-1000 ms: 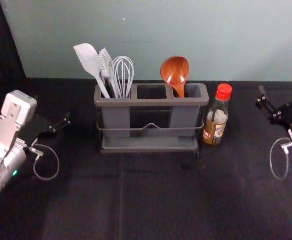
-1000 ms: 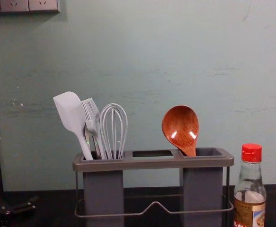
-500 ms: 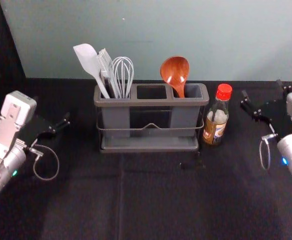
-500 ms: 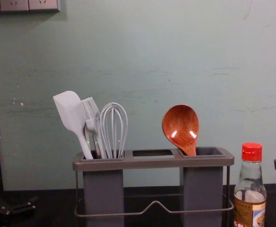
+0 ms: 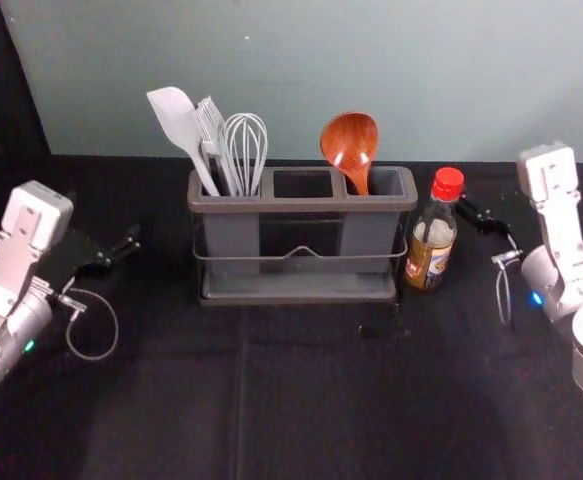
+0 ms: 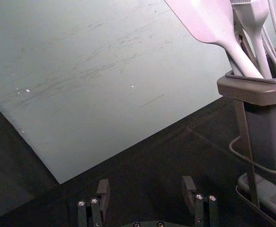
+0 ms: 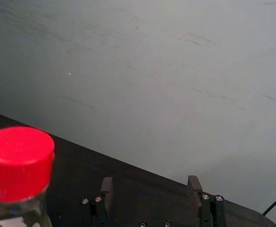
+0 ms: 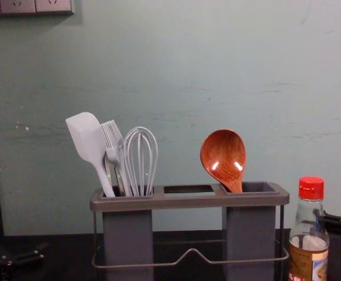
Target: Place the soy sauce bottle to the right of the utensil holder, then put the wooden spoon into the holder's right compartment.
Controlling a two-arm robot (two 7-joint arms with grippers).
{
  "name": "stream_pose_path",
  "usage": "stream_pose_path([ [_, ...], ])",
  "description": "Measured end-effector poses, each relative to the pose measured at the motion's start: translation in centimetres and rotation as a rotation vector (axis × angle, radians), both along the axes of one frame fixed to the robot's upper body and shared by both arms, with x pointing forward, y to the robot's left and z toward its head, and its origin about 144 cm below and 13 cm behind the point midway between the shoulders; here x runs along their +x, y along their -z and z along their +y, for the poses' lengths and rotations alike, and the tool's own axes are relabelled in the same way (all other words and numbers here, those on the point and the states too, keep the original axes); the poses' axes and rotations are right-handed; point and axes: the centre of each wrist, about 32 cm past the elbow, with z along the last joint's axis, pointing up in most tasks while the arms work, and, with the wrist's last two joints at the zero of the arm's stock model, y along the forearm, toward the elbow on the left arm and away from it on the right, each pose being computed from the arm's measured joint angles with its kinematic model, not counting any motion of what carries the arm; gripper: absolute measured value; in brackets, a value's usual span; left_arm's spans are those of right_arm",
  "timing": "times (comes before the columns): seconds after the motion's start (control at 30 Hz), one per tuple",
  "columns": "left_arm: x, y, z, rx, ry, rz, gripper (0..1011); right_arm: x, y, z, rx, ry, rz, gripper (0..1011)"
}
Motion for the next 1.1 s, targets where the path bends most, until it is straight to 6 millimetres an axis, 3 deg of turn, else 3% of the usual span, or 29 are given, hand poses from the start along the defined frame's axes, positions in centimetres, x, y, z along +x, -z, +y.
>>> stream_pose_path([
  [1.1,0.0,0.0,0.0,0.0,0.0,0.0,1005,0.22,-0.42,0.46,-0.009,0.004,0.003,1004],
])
